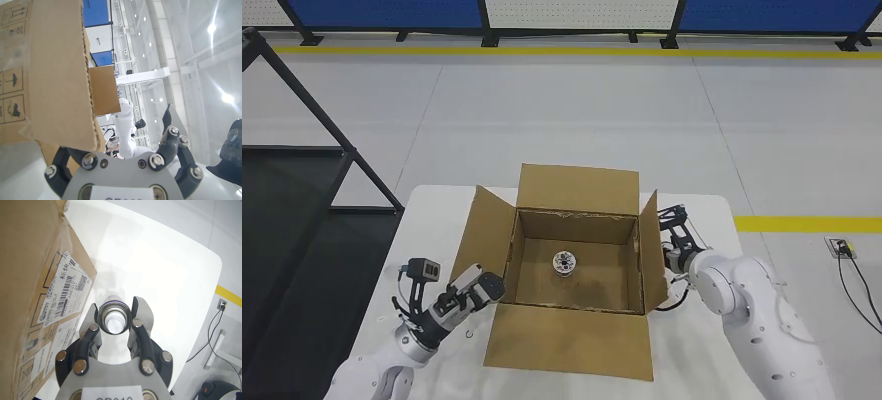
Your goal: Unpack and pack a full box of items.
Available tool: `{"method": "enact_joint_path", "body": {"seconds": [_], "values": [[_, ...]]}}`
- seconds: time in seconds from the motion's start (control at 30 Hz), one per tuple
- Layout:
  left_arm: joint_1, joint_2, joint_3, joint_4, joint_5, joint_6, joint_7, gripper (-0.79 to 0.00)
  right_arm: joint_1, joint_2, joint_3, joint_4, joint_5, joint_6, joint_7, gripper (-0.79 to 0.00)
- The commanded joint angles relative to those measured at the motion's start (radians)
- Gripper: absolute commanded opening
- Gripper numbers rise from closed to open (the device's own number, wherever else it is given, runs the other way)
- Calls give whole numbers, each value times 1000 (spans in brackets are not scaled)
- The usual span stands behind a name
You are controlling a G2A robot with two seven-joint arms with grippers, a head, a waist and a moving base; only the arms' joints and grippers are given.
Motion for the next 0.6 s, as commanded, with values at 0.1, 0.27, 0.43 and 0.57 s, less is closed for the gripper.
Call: {"method": "enact_joint_path", "body": {"seconds": [0.1, 0.27, 0.43, 0.57], "values": [[7, 0, -3, 0, -3, -7, 3, 0, 9, -7, -21, 11, 13, 4, -14, -785], [14, 0, -6, 0, -4, -11, 4, 0, 20, -17, -51, 17, 10, 15, -27, -785], [18, 1, -10, -1, -3, -12, 6, 0, 34, -24, -69, 28, 16, 20, -33, -785], [21, 1, -13, -3, -5, -13, 6, 0, 44, -30, -83, 37, 20, 18, -37, -785]]}}
